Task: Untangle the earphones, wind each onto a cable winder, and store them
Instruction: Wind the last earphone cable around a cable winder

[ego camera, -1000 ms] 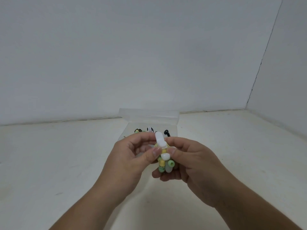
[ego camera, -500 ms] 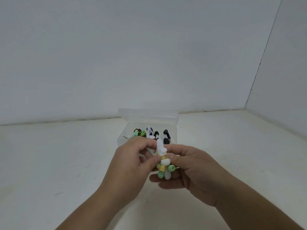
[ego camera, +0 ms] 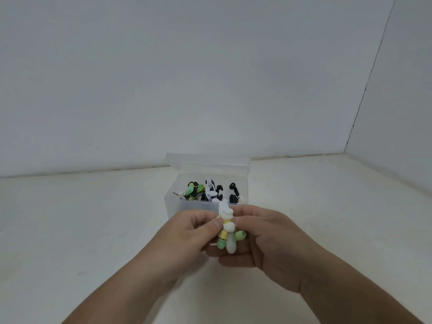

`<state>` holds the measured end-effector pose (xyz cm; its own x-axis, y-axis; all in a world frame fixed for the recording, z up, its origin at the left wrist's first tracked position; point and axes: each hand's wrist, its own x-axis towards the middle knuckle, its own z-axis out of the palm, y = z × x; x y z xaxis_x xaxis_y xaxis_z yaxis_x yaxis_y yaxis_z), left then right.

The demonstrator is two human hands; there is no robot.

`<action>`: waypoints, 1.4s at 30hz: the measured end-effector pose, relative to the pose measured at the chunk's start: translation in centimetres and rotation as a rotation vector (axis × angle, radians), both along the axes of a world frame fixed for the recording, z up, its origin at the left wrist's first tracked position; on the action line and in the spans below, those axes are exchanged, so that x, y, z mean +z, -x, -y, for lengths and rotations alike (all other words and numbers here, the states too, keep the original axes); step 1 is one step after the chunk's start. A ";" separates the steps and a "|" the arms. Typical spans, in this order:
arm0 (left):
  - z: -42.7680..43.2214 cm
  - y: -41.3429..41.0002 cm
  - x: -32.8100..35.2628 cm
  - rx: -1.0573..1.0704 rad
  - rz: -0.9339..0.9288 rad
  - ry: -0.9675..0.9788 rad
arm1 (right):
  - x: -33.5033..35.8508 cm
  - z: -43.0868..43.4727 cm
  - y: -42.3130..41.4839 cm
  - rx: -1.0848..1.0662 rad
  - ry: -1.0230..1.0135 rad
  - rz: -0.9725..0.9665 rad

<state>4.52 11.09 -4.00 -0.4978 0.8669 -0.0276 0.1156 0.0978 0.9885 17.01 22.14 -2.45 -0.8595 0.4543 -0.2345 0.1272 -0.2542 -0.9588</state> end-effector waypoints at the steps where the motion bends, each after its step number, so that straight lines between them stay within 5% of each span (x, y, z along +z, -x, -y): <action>1: -0.1 0.1 0.0 0.004 0.026 -0.020 | 0.2 0.1 -0.1 -0.001 -0.033 0.017; 7: -0.9 0.6 0.9 0.260 0.082 -0.061 | 0.2 -1.4 -0.5 -0.345 -0.419 0.056; 24: -8.5 3.1 3.3 0.508 -0.983 0.434 | 0.6 -1.9 -0.7 -0.458 -0.389 -0.015; 27: -6.9 2.7 3.9 0.648 -1.091 0.311 | 0.4 -2.0 -0.7 -0.475 -0.410 -0.011; 30: -5.1 3.4 4.3 0.811 -1.083 -0.086 | 0.0 -2.1 -0.6 -0.479 -0.456 0.010; 32: -4.1 4.9 3.9 0.774 -1.054 -0.211 | -0.2 -2.2 -0.5 -0.489 -0.495 0.021; 37: -2.1 7.2 2.7 0.411 -0.901 -0.021 | -0.5 -1.9 -0.3 -0.477 -0.714 0.037; 42: -1.3 6.3 -0.7 0.348 -1.155 0.036 | -0.8 -2.1 -0.5 -0.457 -0.908 0.008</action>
